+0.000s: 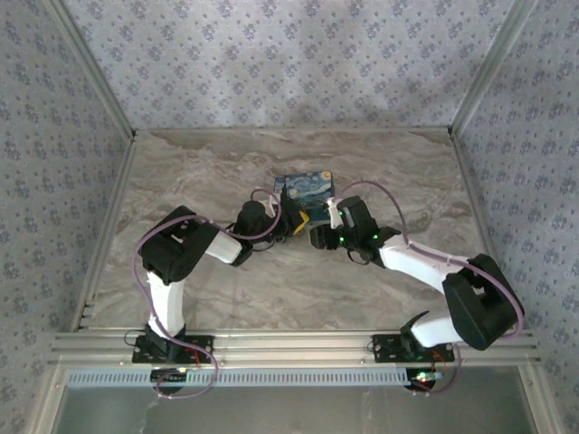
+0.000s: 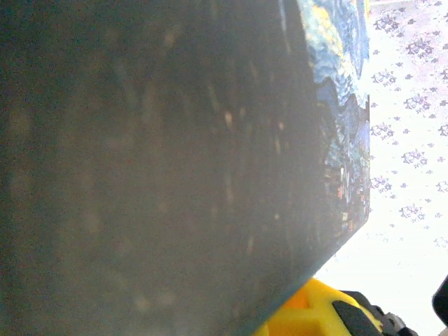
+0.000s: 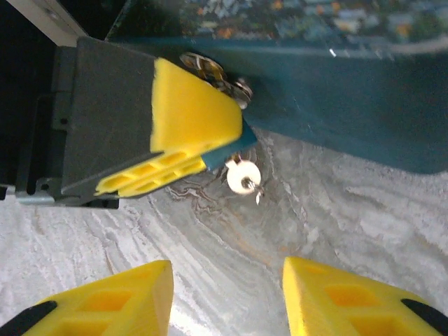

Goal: Unlock the padlock with the key

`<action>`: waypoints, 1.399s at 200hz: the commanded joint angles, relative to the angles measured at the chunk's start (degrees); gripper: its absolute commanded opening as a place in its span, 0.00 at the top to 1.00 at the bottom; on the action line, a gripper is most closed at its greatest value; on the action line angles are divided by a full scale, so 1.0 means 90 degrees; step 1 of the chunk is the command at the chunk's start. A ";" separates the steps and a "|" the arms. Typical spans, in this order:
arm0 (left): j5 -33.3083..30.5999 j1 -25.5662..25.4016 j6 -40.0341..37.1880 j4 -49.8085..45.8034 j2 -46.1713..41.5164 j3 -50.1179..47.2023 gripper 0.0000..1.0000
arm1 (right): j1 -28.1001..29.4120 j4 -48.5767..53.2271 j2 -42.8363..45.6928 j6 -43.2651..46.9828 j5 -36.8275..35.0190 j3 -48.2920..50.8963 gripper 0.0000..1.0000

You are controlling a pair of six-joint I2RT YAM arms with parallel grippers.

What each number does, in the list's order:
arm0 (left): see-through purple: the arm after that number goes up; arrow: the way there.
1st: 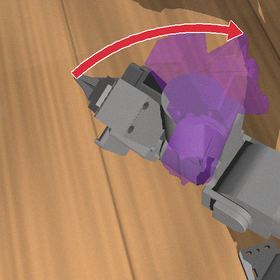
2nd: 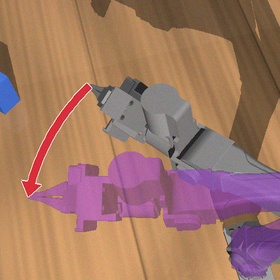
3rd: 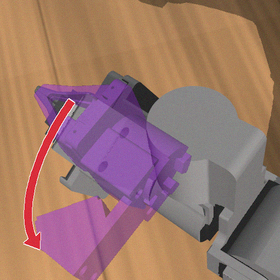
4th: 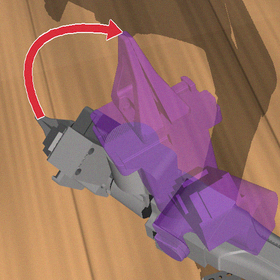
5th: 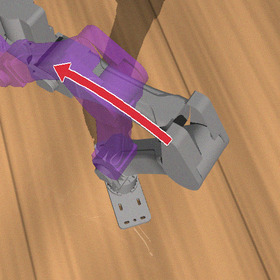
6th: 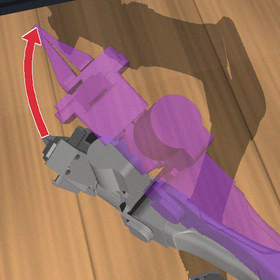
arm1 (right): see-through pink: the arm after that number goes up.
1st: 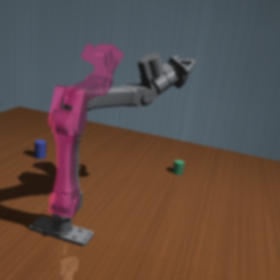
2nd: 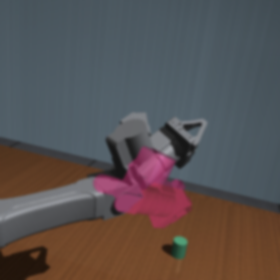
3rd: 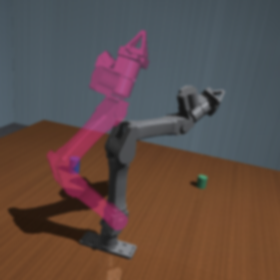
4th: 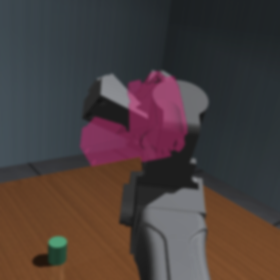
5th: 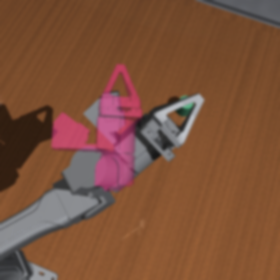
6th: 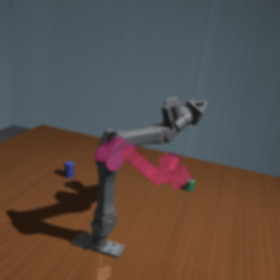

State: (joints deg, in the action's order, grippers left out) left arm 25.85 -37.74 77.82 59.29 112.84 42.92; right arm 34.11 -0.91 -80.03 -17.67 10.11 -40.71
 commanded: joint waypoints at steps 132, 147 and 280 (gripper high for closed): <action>0.0546 0.0092 0.0250 0.0102 -0.0524 0.0312 1.00 | 0.0466 0.0367 -0.0984 0.1477 -0.1281 -0.1079 0.54; 0.0546 0.0099 0.0240 0.0094 -0.0526 0.0310 1.00 | 0.0519 0.0428 -0.0993 0.1533 -0.1449 -0.1132 0.54; 0.0632 0.0115 0.0250 0.0141 -0.0517 0.0312 1.00 | 0.0661 0.0687 -0.1117 0.1803 -0.1464 -0.1336 0.99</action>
State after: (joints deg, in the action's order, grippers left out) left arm 29.58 -36.86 79.53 57.10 110.54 43.88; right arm 40.40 4.36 -90.02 -1.39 -5.96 -51.29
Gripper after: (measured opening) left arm 0.097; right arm 0.090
